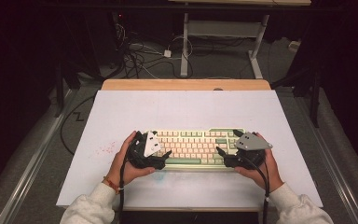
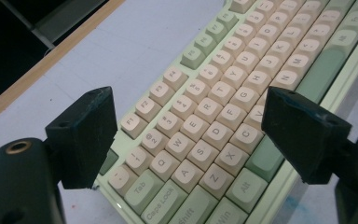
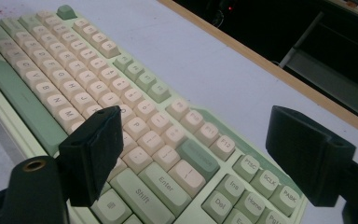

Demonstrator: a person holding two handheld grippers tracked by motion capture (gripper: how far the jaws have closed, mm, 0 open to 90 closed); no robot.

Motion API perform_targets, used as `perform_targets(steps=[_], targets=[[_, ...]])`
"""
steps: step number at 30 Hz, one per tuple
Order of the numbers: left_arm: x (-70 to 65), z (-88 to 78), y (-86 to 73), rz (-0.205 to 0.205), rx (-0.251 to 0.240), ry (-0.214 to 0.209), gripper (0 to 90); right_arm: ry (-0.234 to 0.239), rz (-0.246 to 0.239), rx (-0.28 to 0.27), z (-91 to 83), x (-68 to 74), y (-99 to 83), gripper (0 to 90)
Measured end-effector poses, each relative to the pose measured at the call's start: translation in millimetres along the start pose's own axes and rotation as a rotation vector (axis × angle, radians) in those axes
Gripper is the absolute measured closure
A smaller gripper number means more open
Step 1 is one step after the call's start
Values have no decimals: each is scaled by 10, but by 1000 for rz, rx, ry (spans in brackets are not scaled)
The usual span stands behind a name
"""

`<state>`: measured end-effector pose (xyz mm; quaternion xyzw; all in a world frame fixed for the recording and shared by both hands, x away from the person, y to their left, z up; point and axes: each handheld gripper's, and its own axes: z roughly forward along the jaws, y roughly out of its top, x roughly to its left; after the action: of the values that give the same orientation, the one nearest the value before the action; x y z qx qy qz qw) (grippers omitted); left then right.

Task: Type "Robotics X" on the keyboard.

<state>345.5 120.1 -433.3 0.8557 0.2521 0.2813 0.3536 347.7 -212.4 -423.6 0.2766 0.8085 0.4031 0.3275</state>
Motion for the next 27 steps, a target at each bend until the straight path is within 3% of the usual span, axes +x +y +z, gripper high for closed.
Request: perform_targets(steps=[27], targets=[[16, -193, -97, 48, -2, 28, 171, -47, -19, -4, -234, -22, -39, 197]])
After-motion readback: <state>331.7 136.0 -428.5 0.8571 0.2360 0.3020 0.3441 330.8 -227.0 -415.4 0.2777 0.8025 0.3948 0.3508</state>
